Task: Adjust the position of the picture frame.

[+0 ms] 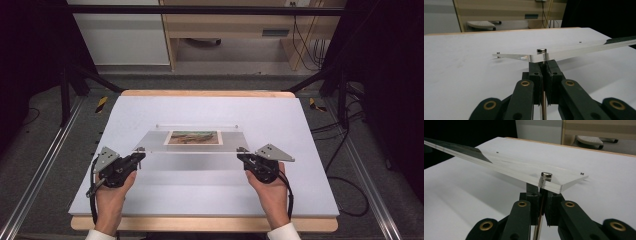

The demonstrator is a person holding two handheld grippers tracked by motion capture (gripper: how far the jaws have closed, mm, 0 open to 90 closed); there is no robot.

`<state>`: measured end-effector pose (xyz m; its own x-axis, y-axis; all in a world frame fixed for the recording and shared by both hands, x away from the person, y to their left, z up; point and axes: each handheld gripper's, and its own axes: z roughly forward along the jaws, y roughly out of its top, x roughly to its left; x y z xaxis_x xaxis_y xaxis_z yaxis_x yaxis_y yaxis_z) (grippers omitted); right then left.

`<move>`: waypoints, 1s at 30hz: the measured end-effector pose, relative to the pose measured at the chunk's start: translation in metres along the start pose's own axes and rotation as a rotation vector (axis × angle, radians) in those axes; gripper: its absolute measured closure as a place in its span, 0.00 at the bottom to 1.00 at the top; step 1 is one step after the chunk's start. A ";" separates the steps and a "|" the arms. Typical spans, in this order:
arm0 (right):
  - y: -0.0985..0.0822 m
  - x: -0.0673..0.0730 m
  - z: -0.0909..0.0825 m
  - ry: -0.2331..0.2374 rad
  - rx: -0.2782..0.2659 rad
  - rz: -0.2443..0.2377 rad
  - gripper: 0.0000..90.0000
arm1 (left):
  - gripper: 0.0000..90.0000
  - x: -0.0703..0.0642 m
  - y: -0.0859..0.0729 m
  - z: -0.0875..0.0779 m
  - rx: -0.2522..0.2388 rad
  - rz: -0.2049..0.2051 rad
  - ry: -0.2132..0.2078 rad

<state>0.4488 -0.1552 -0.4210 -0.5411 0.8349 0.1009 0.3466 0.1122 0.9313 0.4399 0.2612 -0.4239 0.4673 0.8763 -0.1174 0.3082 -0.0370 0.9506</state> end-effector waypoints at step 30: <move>-0.032 -0.043 -0.029 -0.087 0.041 0.031 0.94 | 0.93 -0.045 -0.019 0.033 0.084 0.022 -0.045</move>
<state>0.4387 -0.2104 -0.4446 -0.4618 0.8816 0.0972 0.3944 0.1060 0.9128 0.4404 0.2070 -0.4463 0.5113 0.8522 -0.1114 0.3649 -0.0979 0.9259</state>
